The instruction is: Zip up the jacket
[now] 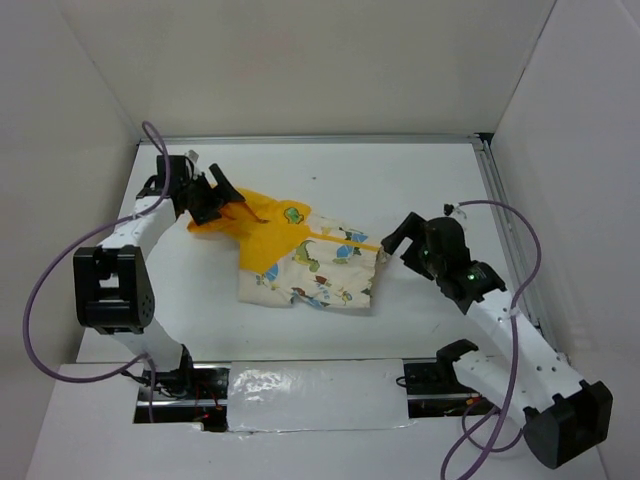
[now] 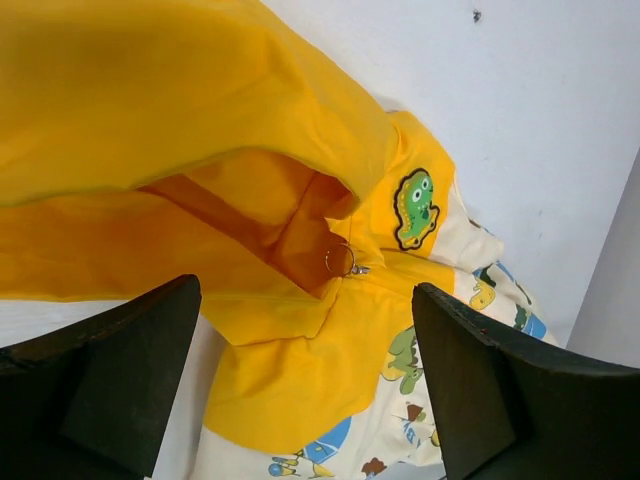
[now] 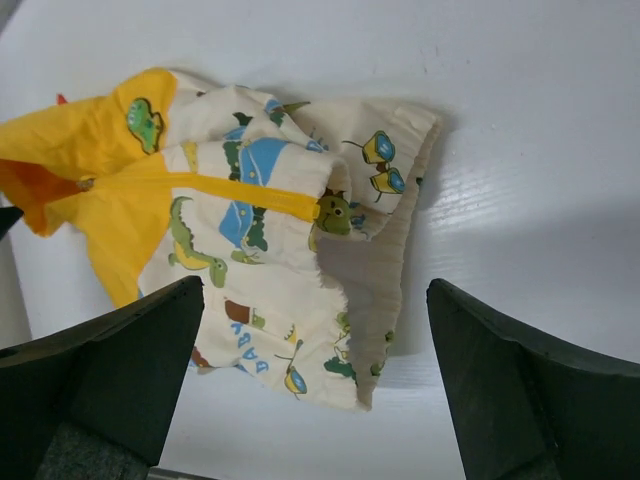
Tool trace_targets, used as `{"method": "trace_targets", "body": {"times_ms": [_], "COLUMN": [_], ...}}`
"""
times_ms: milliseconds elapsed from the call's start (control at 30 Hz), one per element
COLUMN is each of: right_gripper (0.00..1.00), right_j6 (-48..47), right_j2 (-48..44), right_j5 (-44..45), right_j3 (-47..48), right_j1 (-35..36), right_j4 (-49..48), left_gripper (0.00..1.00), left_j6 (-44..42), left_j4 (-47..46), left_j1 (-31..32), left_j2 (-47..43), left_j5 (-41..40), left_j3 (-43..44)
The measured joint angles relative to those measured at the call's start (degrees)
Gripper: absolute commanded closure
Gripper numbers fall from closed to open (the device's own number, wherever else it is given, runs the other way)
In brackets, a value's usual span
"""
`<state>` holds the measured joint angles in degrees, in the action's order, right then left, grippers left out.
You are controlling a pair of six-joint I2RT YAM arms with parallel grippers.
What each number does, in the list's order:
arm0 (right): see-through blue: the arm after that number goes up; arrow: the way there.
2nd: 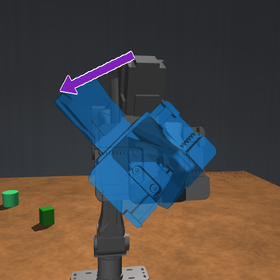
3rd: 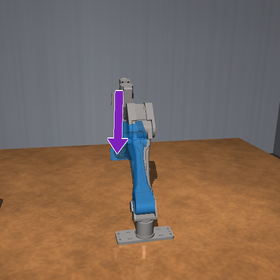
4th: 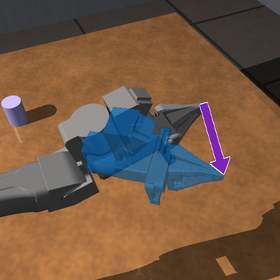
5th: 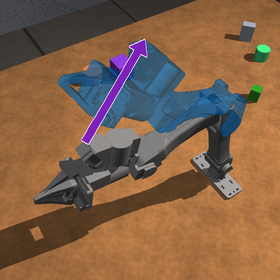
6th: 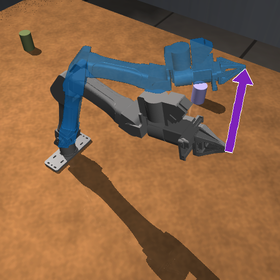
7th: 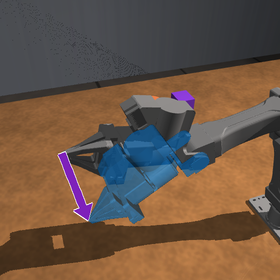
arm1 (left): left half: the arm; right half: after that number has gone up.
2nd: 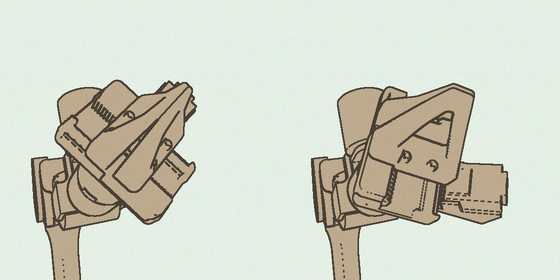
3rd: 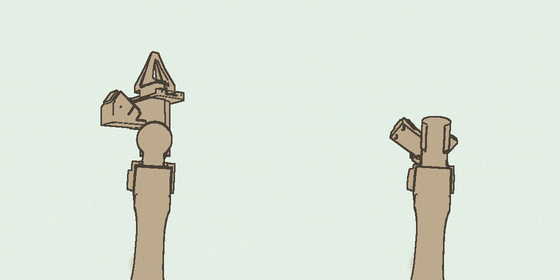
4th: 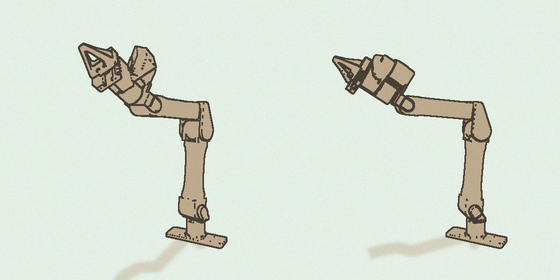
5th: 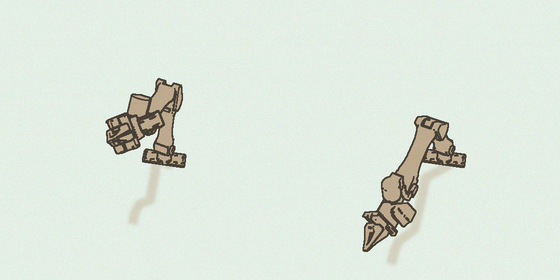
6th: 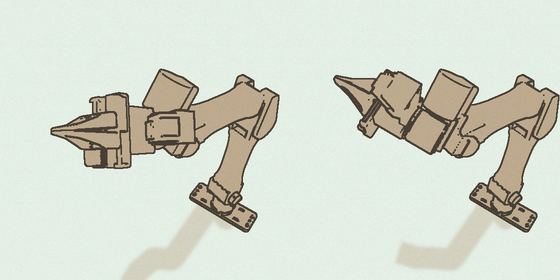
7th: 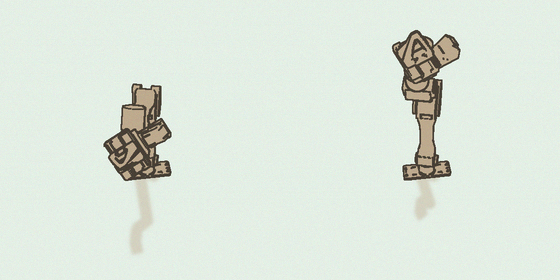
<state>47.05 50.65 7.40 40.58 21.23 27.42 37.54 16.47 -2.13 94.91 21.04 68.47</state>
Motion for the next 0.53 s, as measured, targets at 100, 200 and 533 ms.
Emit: {"method": "trace_targets", "body": {"times_ms": [100,200,533], "right_gripper": [0.00,0.00,0.00], "right_j6": [0.0,0.0,-0.5], "right_j2": [-4.8,-10.4,-20.2], "right_j5": [1.0,2.0,5.9], "right_j3": [0.0,0.2,0.2], "right_j1": [0.0,0.2,2.4], "right_j4": [0.9,1.0,1.3], "left_gripper": [0.01,0.01,0.01], "left_j6": [-0.2,-1.2,-3.1], "left_j4": [0.3,0.4,-3.9], "left_j1": [-0.3,0.2,1.2], "left_j2": [-2.8,-9.6,-46.9], "left_j5": [0.2,1.9,8.9], "left_j3": [-0.9,-3.3,-24.0]}}
